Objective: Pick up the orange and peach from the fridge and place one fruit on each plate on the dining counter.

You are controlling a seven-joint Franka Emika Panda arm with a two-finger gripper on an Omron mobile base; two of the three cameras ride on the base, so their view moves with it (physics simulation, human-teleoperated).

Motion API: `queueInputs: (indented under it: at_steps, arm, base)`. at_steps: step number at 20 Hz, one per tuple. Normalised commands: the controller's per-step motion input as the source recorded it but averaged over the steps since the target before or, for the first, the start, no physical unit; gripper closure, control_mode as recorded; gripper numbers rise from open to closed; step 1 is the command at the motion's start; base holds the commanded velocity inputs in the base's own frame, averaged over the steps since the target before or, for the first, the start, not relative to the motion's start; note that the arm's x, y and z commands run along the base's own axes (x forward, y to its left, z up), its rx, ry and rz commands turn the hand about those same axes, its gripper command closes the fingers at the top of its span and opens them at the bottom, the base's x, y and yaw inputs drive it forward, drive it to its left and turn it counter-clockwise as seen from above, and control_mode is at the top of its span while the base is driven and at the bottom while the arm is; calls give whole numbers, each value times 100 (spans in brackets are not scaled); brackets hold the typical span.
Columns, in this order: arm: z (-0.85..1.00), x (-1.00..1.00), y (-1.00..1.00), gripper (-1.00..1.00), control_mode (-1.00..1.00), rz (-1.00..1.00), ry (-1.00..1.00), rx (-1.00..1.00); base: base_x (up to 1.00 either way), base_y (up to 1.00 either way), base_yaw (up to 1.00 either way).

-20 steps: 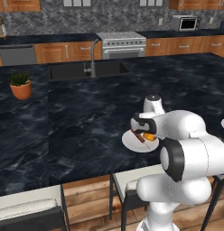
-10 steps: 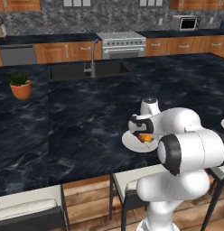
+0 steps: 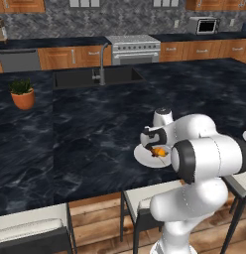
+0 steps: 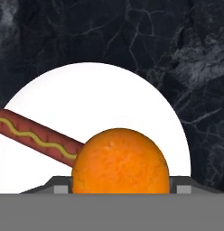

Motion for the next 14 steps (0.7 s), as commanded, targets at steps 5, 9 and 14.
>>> queueInputs:
  at_steps: [5, 9, 14]
  arm:
    - [-9, 0, 0, 100, -100, 0, 0, 0]
    - [-2, 0, 0, 100, -100, 0, 0, 0]
    - [-4, 0, 0, -100, -100, 0, 0, 0]
  base:
    - [0, 0, 0]
    - [0, 0, 0]
    - [0, 0, 0]
